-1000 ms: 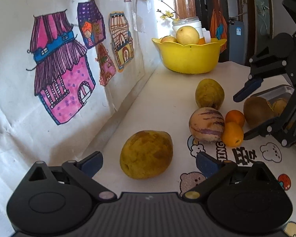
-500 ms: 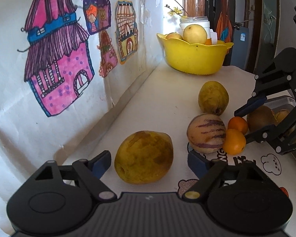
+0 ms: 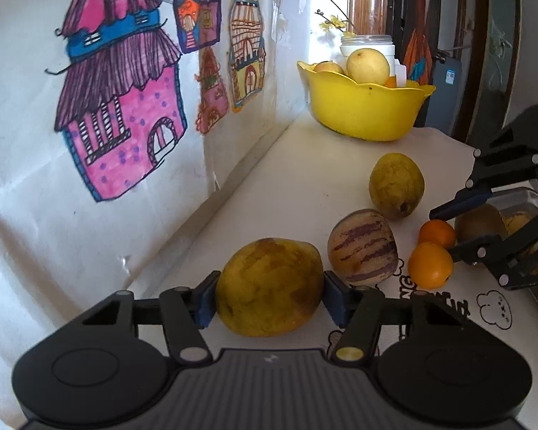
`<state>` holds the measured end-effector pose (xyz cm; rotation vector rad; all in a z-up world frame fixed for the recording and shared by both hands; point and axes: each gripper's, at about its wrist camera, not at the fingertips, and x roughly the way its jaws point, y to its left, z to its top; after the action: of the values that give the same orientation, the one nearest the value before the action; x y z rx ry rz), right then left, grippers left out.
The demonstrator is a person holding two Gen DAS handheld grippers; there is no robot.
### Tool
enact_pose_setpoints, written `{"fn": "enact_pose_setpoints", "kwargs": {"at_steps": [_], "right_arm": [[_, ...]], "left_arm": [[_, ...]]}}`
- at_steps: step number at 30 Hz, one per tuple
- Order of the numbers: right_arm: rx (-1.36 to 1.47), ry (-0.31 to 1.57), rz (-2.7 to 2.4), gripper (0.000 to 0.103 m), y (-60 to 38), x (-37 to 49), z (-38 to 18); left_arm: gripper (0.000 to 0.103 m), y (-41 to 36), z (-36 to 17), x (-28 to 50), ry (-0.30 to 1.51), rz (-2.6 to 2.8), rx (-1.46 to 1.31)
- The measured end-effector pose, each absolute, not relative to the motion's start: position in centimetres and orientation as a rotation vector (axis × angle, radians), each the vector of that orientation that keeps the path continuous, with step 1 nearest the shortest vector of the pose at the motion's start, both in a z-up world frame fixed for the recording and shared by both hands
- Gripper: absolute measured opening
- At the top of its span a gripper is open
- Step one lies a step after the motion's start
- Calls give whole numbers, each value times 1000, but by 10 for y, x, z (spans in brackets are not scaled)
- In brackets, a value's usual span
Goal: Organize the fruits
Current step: 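Grasp the mottled yellow melon with left tool while right tool grasps an orange, then carry the melon in left tool over the tray while right tool carries the orange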
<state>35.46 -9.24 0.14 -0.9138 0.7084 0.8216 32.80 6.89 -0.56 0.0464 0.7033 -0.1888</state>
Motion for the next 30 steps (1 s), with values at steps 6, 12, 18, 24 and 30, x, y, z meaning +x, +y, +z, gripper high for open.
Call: {"fn": "enact_pose_setpoints", "kwargs": {"at_steps": [6,12,18,24,30], "right_arm": [[-942,645,806,34,-92,331,5],[-922,588,798,34,-96,303,23],[-890,556,797,33,-107,282,44],[-860,526,779,33,-120,268,66],[-806,558,763,33,-146,252,89]], "left_arm": [[63,68,-3,315,721,-152,4],[62,71,3,299,733,-160,-74],[62,60,18,279,708,-203,-80],[62,44,33,265,691,-242,-96],[62,26,48,249,663,-269,-100]]}}
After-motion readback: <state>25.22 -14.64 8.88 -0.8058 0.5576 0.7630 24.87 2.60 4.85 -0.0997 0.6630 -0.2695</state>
